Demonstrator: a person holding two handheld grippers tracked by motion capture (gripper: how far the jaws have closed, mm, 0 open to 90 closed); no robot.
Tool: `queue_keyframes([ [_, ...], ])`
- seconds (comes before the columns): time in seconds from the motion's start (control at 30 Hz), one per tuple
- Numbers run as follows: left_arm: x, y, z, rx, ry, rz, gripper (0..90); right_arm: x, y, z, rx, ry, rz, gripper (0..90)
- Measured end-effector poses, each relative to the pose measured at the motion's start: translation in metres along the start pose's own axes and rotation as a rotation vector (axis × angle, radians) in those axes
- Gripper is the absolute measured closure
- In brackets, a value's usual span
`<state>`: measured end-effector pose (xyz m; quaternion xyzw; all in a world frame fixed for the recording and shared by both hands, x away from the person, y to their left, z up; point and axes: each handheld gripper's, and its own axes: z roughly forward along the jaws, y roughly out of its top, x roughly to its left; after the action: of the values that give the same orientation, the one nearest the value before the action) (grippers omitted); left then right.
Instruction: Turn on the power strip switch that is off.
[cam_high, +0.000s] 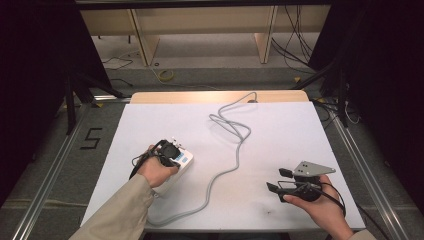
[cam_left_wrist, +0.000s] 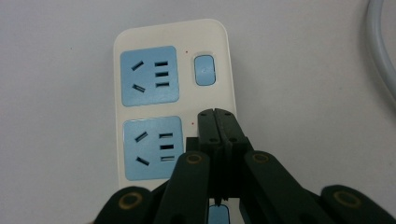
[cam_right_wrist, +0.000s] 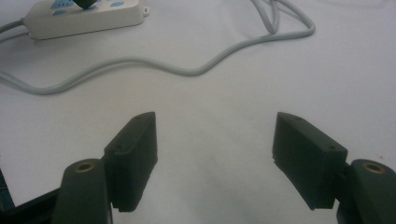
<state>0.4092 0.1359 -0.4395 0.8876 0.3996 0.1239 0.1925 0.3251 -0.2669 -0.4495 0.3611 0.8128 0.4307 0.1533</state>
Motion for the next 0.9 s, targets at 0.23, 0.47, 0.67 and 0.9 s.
queue_keyframes([
  [0.23,0.002,-0.002,-0.002,-0.052,-0.019,-0.017,89.6,0.0,0.0,0.0,0.0,0.001,0.0,31.4],
  [0.47,0.004,-0.003,-0.011,-0.108,-0.014,-0.031,84.3,0.0,0.0,0.0,0.002,0.003,-0.001,31.4],
  [0.67,0.005,-0.005,-0.022,-0.195,-0.007,-0.041,79.3,0.0,0.0,0.0,0.0,0.002,0.001,31.4],
  [0.9,0.005,-0.009,-0.03,-0.289,-0.022,-0.012,65.5,0.0,0.0,0.0,-0.001,0.001,0.001,31.3],
])
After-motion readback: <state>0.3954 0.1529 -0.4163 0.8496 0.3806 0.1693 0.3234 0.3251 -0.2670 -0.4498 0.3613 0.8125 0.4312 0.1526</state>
